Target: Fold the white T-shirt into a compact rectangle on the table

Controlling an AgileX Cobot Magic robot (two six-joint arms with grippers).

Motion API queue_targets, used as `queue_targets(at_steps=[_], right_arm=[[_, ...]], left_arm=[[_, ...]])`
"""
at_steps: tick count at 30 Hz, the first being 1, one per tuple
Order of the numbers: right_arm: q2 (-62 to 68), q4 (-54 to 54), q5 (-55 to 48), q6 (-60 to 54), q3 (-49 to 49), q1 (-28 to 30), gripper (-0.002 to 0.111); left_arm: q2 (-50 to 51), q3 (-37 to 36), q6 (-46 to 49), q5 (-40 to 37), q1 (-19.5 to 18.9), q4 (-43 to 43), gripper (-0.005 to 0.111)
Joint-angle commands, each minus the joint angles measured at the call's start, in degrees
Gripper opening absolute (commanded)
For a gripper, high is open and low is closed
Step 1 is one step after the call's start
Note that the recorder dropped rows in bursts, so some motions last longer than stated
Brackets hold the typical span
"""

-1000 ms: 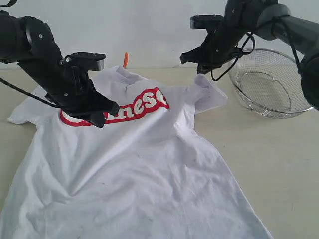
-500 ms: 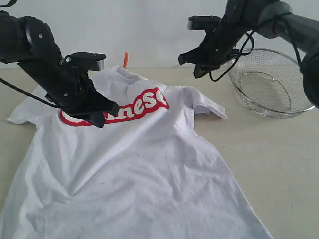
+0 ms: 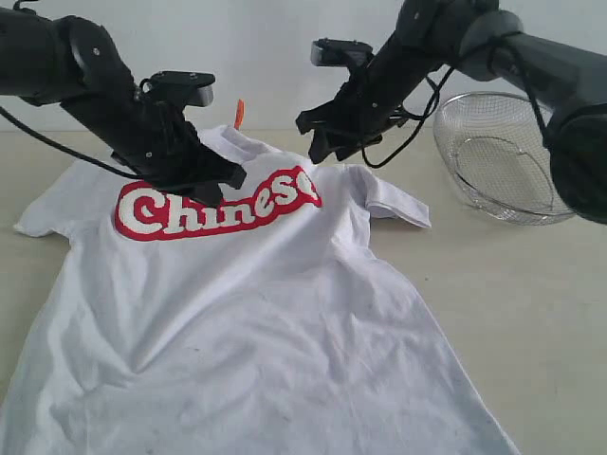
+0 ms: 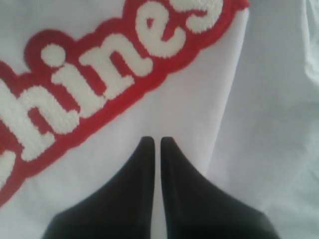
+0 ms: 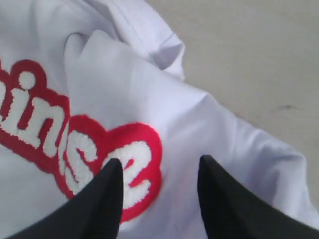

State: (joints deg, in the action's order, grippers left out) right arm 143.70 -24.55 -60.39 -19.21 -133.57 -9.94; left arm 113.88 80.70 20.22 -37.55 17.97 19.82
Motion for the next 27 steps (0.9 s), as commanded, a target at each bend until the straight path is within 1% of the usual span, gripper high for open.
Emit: queue_targets(at_steps=[1, 5, 10, 11, 14, 15, 16, 17, 18, 19, 21, 24, 27], right_arm=[[1.59, -0.37, 1.87, -1.98, -0.25, -2.11, 0.042], [2.79, -0.49, 2.98, -3.05, -0.25, -3.86, 0.042], [4.15, -0.24, 3.27, -5.03, -0.25, -4.25, 0.043], [4.35, -0.48, 3.42, -5.14, -0.25, -4.25, 0.045], [5.12, -0.48, 3.83, -4.90, -0.25, -4.36, 0.059], [5.41, -0.87, 3.97, -4.90, -0.25, -4.36, 0.061], [5.52, -1.03, 3.97, -5.00, -0.25, -4.36, 0.059], [5.63, -1.03, 3.97, -5.00, -0.25, -4.36, 0.054], [5.76, -0.91, 3.97, -5.00, -0.25, -4.36, 0.045], [5.76, -0.76, 3.86, -5.00, -0.25, -4.36, 0.025], [5.27, -0.54, 3.03, -5.12, -0.25, -4.36, 0.000], [3.27, -0.40, 0.83, -5.12, -0.58, -4.36, 0.000], [1.20, -2.83, -4.86, -4.41, -0.58, -4.36, 0.000]], left_arm=[[3.03, 4.87, 0.78, -0.34, 0.25, 0.91, 0.005], [3.58, 6.00, 0.78, -0.57, 0.25, 0.91, 0.005], [3.58, 6.00, 0.78, -2.22, 0.25, 0.35, 0.005], [3.58, 6.00, 0.78, -2.60, 0.25, 0.31, 0.005], [3.58, 6.00, 0.78, -3.13, 0.25, 0.31, 0.005], [3.58, 6.00, 0.78, -3.12, 0.25, 0.31, 0.005], [3.58, 6.00, 0.78, -3.23, 0.25, 0.31, 0.005], [3.58, 6.00, 0.78, -3.23, 0.25, 0.31, 0.005], [3.58, 6.00, 0.78, -3.34, 0.25, 0.31, 0.005], [3.58, 6.00, 0.78, -3.34, 0.25, 0.31, 0.005], [3.58, 6.00, 0.78, -3.34, 0.25, 0.31, 0.005], [3.58, 6.00, 0.78, -3.34, 0.25, -0.55, 0.005], [3.58, 6.00, 0.78, -3.56, 0.25, -0.84, 0.005]])
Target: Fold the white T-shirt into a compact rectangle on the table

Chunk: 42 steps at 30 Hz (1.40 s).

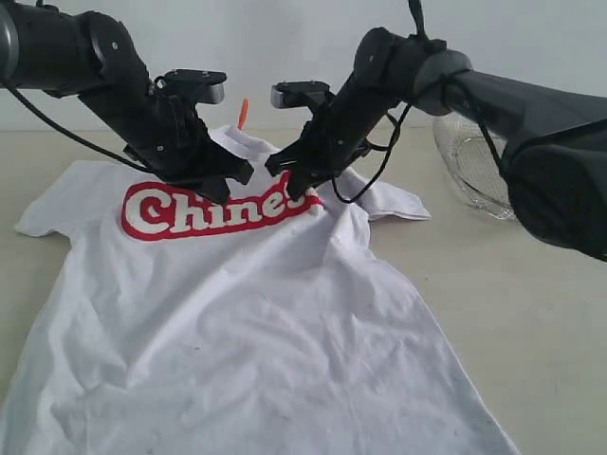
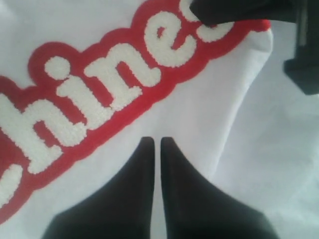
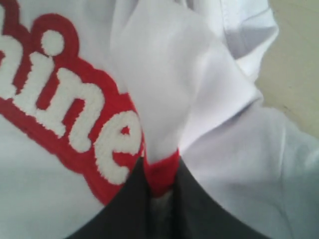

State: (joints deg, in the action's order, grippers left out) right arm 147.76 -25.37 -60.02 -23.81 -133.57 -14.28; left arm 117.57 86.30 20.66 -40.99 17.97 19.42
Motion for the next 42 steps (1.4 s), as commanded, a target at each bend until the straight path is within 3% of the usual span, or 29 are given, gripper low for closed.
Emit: queue_targets(at_steps=[1, 6, 9, 11, 12, 13, 18, 24, 32, 42], right_arm=[[-2.83, -4.07, -7.64, 0.19, -0.58, -0.02, 0.000], [-2.83, -8.55, -9.94, 1.76, -0.43, -0.72, 0.000], [-2.13, -8.44, -9.94, 1.27, 0.35, -1.48, 0.031], [-1.78, -8.44, -9.94, 1.22, 0.35, -1.55, 0.062], [-1.78, -8.44, -9.94, 1.22, 0.35, -1.55, 0.072], [-1.78, -8.44, -9.94, 0.98, 0.35, -1.55, 0.073], [-3.51, -8.45, -9.94, 0.98, 0.35, 0.61, 0.050], [-5.93, -8.45, -9.94, 1.80, 0.35, 5.62, 0.059], [-6.19, -7.79, -9.94, 6.51, 3.96, 15.20, 0.059], [-6.19, -0.56, -9.94, 6.89, 11.83, 14.28, 0.059]], left_arm=[[-0.12, 0.41, 0.34, -0.38, 0.25, -0.44, 0.005], [-0.12, 0.41, 0.34, -0.86, 0.25, -1.54, 0.005], [-0.12, 0.41, 0.34, -0.76, 0.25, -1.51, 0.005], [-0.12, 0.41, 0.78, -0.76, 0.25, -1.21, 0.005], [-0.12, 0.41, 0.73, -0.61, 0.25, -1.21, 0.005], [-0.12, 0.41, 0.73, -0.61, 0.25, -1.21, 0.005], [-0.12, 0.41, 0.73, -0.87, 0.25, -1.21, 0.005], [-0.12, 0.41, 0.73, -1.00, 0.25, -0.94, 0.005], [-0.12, 0.41, 0.73, -0.87, 0.25, -0.83, 0.005], [-0.12, 0.41, 0.73, -1.24, 0.25, -0.83, 0.005]])
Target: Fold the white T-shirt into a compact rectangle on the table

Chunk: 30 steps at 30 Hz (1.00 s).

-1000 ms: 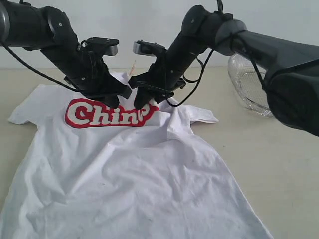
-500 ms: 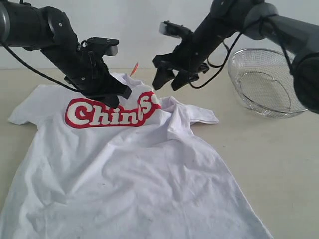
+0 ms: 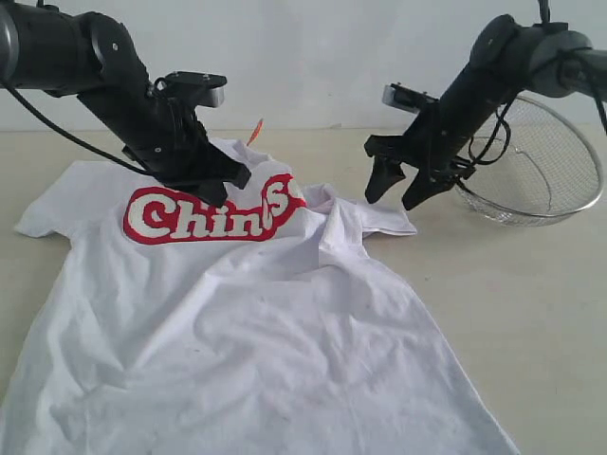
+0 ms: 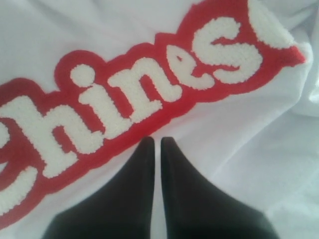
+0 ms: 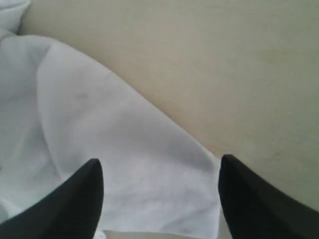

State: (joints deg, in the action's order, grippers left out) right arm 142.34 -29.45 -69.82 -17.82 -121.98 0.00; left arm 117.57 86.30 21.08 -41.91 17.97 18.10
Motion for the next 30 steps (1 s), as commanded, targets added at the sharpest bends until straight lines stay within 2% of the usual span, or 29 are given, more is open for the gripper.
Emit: queue_targets(at_steps=[1, 8, 11, 22, 30], right_arm=[[-0.77, 4.45, -0.14, 1.23, 0.24, 0.04, 0.059], [-0.77, 4.73, -0.14, 1.35, 0.24, -0.99, 0.059], [-0.77, 5.16, -0.14, 1.35, 0.24, -2.00, 0.055], [-1.83, 11.89, 0.99, 3.09, 0.24, -3.64, 0.055], [-6.11, 8.30, -0.14, 2.70, 0.24, -4.71, 0.055]], left_arm=[[-0.12, 0.41, 0.31, -0.43, 0.25, 0.49, 0.005], [-0.12, 0.41, 0.31, -0.54, 0.25, 0.49, 0.005], [-0.12, 0.41, 0.31, -0.54, 0.25, 0.49, 0.005], [-0.12, 0.41, 0.31, -0.65, 0.25, 0.49, 0.005], [-0.12, 0.41, 0.31, -1.14, 0.25, 0.49, 0.005]])
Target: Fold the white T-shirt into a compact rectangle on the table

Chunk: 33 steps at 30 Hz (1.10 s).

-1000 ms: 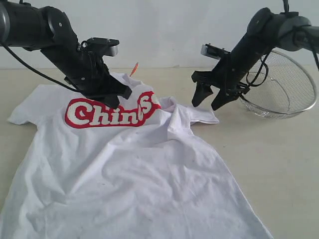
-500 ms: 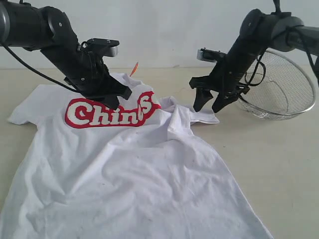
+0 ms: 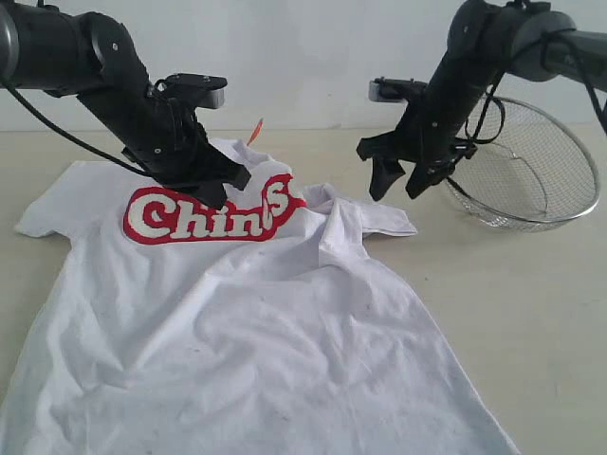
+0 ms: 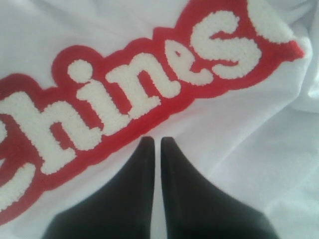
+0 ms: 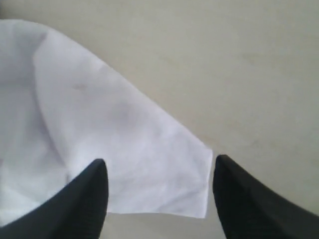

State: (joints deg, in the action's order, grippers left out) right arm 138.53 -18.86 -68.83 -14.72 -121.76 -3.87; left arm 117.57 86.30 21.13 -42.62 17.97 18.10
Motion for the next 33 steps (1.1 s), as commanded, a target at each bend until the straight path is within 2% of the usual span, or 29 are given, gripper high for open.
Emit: queue_targets(at_steps=[1, 4, 9, 12, 33], right_arm=[[-2.30, -2.39, -1.14, -0.40, 0.02, -1.29, 0.055], [-1.80, -2.39, -1.14, -0.40, 0.02, -2.12, 0.046], [-1.36, -3.67, -0.39, -1.23, 0.60, -2.65, 0.015], [-0.33, -3.56, -0.39, -1.23, 0.60, -2.65, 0.001], [1.92, 10.39, 1.28, 3.69, 0.66, -2.42, 0.000]], left_arm=[[-0.12, 0.41, 0.26, -0.43, 0.25, 0.49, 0.005], [-0.12, 0.41, 0.26, -0.70, 0.25, 0.49, 0.005], [-0.12, 0.41, 0.26, -0.70, 0.25, 0.49, 0.005], [-0.12, 0.41, 0.26, -1.00, 0.25, 0.49, 0.005], [-0.12, 0.41, 0.26, -2.17, 0.25, 0.49, 0.005]])
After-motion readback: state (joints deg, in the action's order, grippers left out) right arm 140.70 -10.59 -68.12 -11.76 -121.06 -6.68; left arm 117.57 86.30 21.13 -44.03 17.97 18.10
